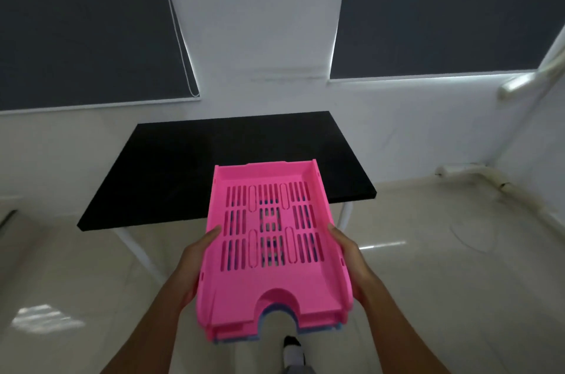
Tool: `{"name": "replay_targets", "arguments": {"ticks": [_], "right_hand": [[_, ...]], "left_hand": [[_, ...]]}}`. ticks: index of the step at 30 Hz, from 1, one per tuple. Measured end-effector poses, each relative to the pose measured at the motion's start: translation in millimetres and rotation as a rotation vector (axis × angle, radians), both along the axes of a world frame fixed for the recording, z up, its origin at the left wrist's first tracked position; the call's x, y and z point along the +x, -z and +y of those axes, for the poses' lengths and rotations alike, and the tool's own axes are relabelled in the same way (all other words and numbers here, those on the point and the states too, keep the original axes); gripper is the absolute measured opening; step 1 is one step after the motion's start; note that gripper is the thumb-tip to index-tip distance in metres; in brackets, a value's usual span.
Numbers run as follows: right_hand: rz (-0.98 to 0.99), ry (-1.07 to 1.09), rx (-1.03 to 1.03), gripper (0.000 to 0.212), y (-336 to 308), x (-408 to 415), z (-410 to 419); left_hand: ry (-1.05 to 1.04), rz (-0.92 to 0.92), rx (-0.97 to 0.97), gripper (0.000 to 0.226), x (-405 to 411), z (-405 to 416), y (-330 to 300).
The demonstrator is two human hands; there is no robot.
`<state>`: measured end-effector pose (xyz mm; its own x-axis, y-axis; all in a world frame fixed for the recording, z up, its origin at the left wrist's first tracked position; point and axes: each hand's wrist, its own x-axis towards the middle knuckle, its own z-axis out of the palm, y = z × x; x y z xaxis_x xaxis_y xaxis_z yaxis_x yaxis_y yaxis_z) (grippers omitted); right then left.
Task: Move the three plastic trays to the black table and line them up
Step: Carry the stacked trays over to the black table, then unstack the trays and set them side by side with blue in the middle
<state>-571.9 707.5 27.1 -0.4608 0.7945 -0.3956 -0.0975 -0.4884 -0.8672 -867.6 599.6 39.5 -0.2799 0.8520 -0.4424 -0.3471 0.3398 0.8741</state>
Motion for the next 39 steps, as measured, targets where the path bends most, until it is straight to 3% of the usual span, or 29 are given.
{"name": "replay_targets", "arguments": {"ticks": [6, 15, 19, 27, 31, 39], "right_hand": [[0.060, -0.087, -0.044, 0.045, -0.1, -65.9, 128.2], [0.093, -0.096, -0.130, 0.055, 2.3, -151.8, 267.9], [0.061, -0.045, -0.155, 0.059, 13.8, -191.0, 320.6], [0.019, 0.001, -0.205, 0.075, 36.7, -245.3, 380.8], [0.032, -0.005, -0.220, 0.065, 41.0, -254.5, 392.0], [-0.270, -0.020, 0.204, 0.029, 11.2, -272.0, 396.5]], "left_hand": [[-0.090, -0.060, -0.015, 0.044, -57.7, 103.6, 0.3], [-0.196, -0.082, -0.032, 0.034, -129.0, 229.0, 4.0], [-0.194, -0.106, -0.068, 0.039, -169.6, 288.8, 13.9], [-0.166, -0.080, -0.101, 0.042, -233.8, 359.1, 38.8], [-0.120, -0.070, -0.133, 0.047, -249.8, 373.3, 44.5], [-0.133, 0.092, 0.044, 0.037, -248.6, 391.3, 23.5]]}}
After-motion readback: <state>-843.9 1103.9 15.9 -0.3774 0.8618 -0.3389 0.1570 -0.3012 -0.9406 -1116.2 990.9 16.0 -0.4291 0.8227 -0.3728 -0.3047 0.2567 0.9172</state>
